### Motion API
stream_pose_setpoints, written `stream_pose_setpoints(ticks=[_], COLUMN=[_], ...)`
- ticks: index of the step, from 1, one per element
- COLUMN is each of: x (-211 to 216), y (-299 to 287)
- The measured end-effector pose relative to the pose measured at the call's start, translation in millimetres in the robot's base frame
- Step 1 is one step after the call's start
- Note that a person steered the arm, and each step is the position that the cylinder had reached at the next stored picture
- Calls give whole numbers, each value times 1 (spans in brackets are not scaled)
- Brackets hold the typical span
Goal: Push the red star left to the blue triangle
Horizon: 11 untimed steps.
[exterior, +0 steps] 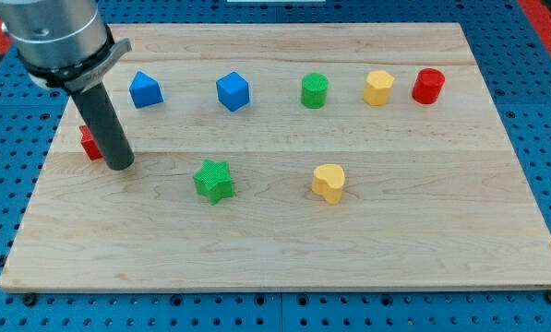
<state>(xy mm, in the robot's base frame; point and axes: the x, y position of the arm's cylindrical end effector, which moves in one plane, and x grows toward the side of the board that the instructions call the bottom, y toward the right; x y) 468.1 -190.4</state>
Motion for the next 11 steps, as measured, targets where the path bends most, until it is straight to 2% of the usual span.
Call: stream_pose_setpoints(ticks=[2,3,4,5,6,8,10,11], x=[-58,-16,-9,-41,-32,-40,-74,-76], y=[-13,19,2,-60,-34,-88,-92,-77])
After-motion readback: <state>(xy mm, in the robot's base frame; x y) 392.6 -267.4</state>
